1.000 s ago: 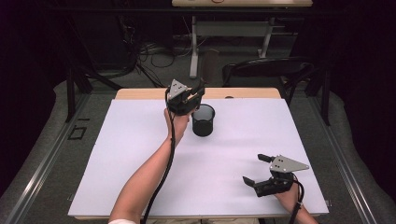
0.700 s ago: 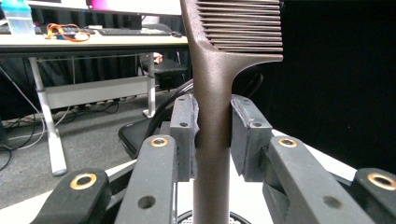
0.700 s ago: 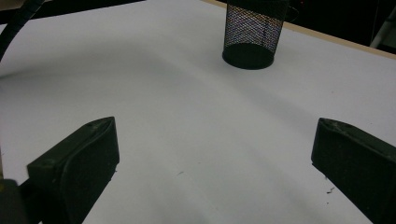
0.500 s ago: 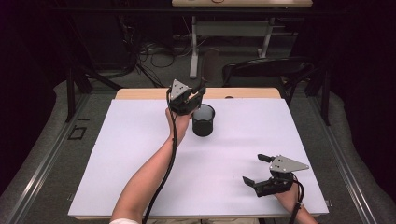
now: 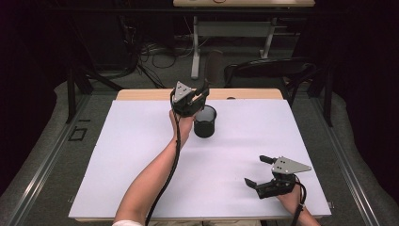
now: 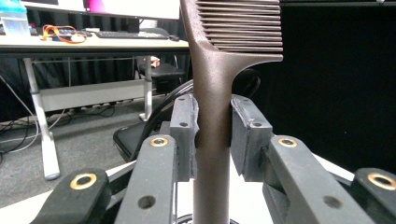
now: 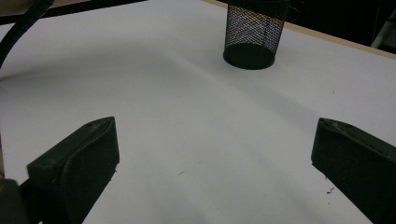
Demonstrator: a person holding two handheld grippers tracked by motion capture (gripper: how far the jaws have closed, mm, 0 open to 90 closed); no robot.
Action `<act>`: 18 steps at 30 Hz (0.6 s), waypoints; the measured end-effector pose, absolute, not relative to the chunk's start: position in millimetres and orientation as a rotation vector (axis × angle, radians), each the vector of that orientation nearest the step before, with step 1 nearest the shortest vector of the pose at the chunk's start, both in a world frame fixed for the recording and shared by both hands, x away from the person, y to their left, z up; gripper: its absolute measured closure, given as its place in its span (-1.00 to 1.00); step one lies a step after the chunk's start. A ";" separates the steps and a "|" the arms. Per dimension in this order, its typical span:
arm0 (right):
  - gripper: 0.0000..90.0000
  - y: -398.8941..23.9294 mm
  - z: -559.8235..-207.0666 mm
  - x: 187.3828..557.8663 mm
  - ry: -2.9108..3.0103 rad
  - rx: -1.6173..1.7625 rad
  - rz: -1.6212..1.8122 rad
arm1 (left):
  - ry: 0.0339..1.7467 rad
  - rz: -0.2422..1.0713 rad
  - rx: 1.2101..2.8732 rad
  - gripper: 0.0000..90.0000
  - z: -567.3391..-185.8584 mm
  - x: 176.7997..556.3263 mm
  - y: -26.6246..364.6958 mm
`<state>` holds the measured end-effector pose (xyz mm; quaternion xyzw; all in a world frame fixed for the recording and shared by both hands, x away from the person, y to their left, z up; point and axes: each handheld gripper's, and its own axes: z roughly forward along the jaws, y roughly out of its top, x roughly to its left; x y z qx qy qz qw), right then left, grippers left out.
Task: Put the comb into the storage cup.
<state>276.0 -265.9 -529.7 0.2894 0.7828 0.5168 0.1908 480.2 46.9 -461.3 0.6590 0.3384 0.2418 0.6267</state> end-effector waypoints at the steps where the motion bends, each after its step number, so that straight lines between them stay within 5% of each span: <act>1: -0.99 -266.0 -529.7 276.0 2.199 0.812 1.451 | 0.778 0.555 1.511 0.61 -461.8 480.4 46.5; 18: -0.99 -266.0 -529.7 275.9 2.204 0.816 1.450 | 0.776 0.537 1.522 0.61 -476.5 480.8 44.4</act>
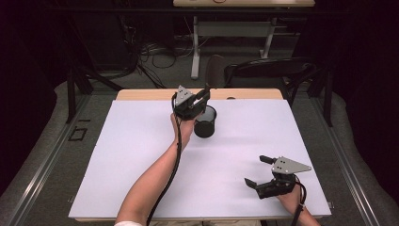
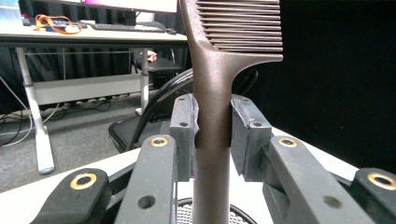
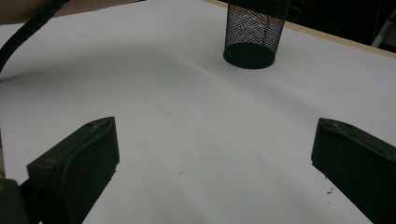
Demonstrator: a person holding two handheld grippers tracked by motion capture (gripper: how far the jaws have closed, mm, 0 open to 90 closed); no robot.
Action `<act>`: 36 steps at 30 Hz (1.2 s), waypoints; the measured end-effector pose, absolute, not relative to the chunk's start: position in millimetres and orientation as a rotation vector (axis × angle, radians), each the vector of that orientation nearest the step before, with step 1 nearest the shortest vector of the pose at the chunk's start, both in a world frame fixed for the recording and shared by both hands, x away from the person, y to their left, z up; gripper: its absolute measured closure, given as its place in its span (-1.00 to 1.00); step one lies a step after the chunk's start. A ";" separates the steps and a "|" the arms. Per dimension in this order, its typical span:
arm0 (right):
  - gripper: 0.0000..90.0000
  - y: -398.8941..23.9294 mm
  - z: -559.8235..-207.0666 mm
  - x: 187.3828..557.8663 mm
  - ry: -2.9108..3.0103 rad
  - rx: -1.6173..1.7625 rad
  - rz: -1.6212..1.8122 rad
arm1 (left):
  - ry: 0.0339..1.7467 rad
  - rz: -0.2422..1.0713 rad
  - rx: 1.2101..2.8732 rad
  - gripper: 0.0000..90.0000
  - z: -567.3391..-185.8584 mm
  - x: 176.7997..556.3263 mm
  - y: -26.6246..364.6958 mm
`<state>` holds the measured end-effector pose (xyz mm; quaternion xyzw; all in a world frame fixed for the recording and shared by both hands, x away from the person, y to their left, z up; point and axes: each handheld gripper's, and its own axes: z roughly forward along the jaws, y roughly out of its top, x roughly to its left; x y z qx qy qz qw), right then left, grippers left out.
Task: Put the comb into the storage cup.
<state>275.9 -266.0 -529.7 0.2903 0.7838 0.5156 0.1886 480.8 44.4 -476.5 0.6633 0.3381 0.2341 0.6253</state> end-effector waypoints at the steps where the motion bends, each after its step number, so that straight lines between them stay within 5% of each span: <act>1: -0.99 -266.0 -529.8 275.9 2.205 0.816 1.450 | 0.770 0.541 1.525 0.61 -476.9 480.7 44.4; 36: -0.98 -265.2 -530.1 275.9 2.205 0.817 1.453 | 0.775 0.538 1.552 0.61 -499.4 479.2 45.9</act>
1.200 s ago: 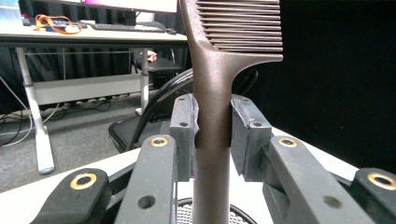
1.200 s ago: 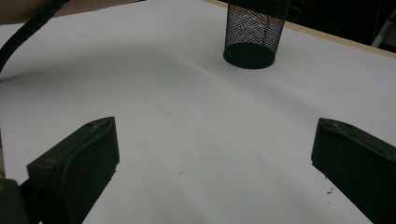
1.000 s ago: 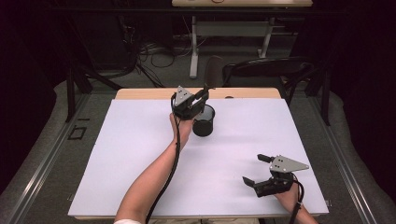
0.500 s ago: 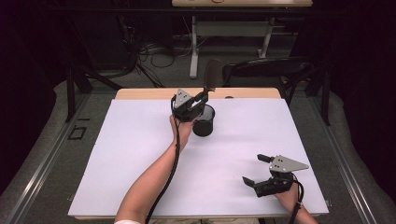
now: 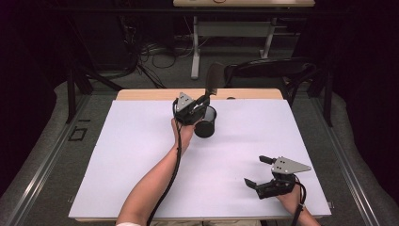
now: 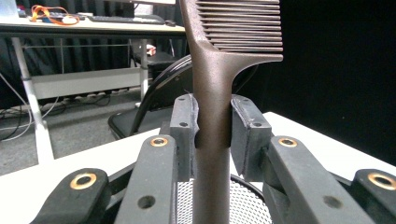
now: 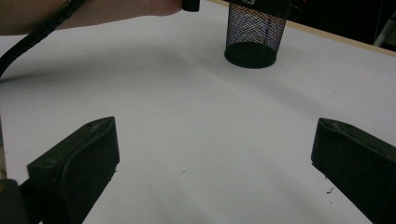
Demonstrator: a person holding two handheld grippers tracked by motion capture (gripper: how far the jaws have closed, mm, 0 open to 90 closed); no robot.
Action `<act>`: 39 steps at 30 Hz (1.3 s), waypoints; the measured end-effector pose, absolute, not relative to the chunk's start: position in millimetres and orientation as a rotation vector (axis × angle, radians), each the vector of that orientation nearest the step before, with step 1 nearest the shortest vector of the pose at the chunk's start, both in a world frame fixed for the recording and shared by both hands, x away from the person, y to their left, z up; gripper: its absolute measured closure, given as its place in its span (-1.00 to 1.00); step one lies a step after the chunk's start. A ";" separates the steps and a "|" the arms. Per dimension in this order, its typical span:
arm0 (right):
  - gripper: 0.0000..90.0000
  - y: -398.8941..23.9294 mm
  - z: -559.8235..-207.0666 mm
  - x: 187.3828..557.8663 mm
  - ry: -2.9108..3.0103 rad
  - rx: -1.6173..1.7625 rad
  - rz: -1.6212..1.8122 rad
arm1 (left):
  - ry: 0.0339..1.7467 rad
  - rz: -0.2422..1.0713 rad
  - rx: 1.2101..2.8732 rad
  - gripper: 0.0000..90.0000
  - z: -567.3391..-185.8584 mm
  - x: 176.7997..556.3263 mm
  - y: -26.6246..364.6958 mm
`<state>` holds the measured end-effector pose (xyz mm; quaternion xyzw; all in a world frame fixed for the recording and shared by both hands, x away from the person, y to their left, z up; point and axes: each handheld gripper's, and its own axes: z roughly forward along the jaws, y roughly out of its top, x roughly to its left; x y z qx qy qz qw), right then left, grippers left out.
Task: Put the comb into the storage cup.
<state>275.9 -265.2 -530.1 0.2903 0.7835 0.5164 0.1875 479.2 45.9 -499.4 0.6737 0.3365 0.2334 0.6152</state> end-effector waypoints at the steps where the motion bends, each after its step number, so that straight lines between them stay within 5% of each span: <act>1: -0.98 -265.2 -530.1 275.9 2.204 0.816 1.453 | 0.778 0.535 1.552 0.61 -499.8 478.8 45.6; 39: -0.98 -265.1 -530.3 276.1 2.206 0.817 1.452 | 0.798 0.527 1.593 0.61 -509.9 476.3 45.9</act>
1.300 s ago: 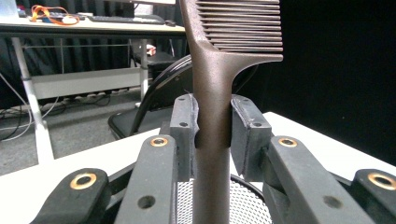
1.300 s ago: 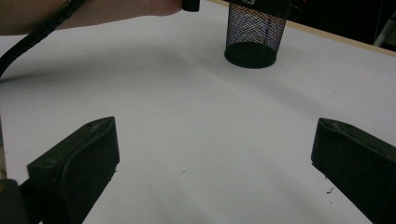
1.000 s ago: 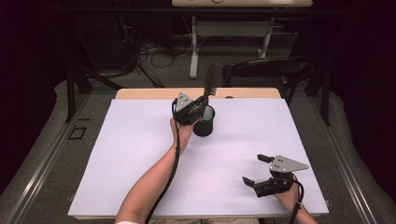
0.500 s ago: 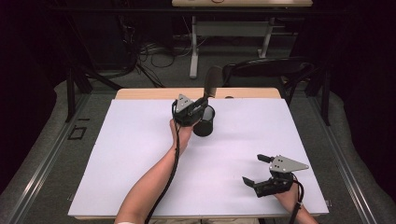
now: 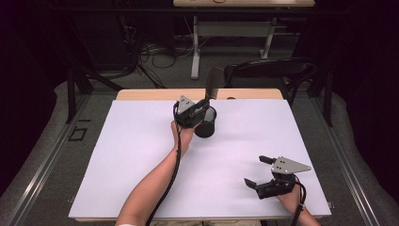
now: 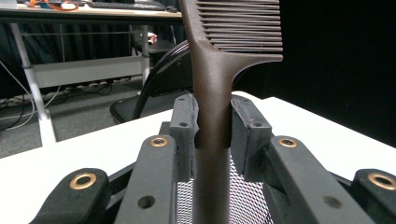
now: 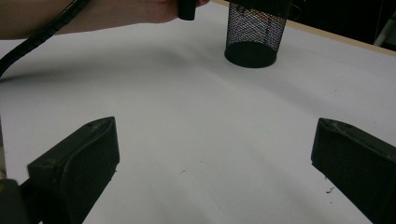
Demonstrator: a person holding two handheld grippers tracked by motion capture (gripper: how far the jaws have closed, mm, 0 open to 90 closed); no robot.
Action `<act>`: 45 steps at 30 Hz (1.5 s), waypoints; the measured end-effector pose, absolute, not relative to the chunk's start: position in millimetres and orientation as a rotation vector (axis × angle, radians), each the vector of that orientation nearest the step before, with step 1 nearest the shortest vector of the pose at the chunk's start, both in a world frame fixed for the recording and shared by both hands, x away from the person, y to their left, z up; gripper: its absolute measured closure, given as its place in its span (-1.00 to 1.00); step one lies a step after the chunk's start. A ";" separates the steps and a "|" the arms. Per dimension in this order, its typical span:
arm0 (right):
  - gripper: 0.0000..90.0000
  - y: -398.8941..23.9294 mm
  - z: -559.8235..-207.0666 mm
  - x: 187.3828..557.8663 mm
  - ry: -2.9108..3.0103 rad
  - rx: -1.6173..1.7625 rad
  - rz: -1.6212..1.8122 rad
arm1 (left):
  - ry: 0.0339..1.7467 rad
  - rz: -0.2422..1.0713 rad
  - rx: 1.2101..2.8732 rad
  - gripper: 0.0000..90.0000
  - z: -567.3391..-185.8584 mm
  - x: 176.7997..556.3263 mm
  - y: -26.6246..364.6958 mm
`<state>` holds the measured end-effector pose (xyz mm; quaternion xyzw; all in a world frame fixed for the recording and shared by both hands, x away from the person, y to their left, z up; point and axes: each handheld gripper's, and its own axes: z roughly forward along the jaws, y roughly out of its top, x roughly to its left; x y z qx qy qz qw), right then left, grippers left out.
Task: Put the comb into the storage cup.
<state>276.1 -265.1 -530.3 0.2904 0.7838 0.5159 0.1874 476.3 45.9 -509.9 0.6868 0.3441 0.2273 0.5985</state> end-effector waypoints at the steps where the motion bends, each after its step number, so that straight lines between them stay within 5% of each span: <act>1: -0.98 -265.1 -530.3 276.1 2.206 0.818 1.452 | 0.797 0.528 1.591 0.61 -510.3 476.3 45.7; 45: -0.98 -264.9 -530.7 276.4 2.211 0.819 1.452 | 0.796 0.574 1.672 0.60 -521.0 471.2 43.0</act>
